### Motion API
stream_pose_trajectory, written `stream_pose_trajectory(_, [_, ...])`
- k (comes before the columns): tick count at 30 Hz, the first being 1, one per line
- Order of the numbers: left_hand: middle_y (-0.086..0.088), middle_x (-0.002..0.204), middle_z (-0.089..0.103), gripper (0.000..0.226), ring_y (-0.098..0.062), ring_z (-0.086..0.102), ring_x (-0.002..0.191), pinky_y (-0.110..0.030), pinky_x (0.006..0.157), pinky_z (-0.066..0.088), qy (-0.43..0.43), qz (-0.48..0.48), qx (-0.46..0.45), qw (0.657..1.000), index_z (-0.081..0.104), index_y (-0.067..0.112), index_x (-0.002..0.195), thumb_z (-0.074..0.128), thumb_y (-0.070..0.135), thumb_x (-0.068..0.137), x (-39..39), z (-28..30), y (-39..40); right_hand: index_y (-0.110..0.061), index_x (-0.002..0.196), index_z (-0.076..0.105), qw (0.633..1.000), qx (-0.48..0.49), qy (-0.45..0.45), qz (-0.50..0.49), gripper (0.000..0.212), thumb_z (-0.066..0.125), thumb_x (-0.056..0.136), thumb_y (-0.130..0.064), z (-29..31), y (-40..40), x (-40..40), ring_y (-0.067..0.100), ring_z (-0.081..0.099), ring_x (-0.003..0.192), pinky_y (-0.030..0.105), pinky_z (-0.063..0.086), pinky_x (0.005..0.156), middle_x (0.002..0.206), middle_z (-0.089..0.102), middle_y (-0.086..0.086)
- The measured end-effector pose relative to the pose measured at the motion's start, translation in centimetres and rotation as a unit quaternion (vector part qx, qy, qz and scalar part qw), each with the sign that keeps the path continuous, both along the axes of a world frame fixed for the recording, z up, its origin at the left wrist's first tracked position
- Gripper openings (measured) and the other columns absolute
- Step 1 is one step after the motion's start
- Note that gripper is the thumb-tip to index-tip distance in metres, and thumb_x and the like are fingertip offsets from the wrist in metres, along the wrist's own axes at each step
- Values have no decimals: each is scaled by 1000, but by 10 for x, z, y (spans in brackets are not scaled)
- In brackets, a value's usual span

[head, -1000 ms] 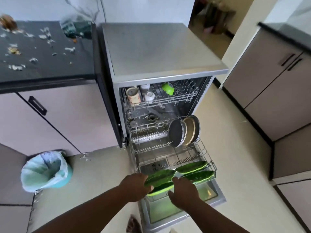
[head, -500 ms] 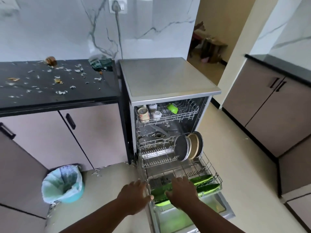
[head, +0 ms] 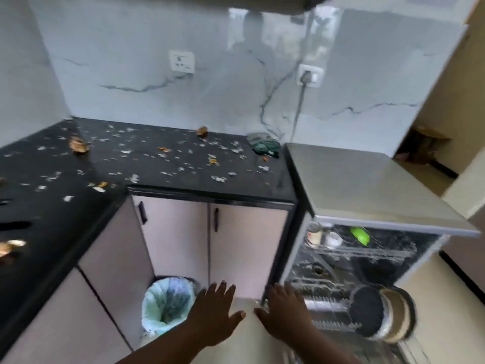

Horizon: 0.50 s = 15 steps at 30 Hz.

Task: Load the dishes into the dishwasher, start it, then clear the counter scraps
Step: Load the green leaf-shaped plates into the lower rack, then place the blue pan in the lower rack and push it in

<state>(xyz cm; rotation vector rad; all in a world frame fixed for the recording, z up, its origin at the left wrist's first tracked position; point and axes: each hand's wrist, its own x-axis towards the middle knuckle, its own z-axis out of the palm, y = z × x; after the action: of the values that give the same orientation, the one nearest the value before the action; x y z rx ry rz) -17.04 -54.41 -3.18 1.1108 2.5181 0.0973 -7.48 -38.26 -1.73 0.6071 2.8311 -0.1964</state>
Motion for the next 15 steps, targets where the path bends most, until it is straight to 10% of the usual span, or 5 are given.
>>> stream_pose_trajectory(11, [-6, 156, 20, 117, -34, 28, 142, -48, 115, 20, 175, 199, 100, 959, 31, 15, 149, -23, 81, 68, -198, 64, -165, -20, 146, 28, 970, -6, 127, 205, 68, 34, 93, -62, 63, -156, -260, 28, 11, 147, 42, 15, 117, 153, 31, 3])
stream_pose_trajectory(15, [0, 161, 9, 124, -20, 4, 149, -37, 118, 1, 161, 292, 112, 936, 9, 24, 154, -31, 81, 51, -232, 83, -207, -22, 149, 25, 948, -38, 145, 280, 72, 27, 91, -65, 81, -202, -322, 25, 7, 148, 42, 12, 118, 157, 26, 3])
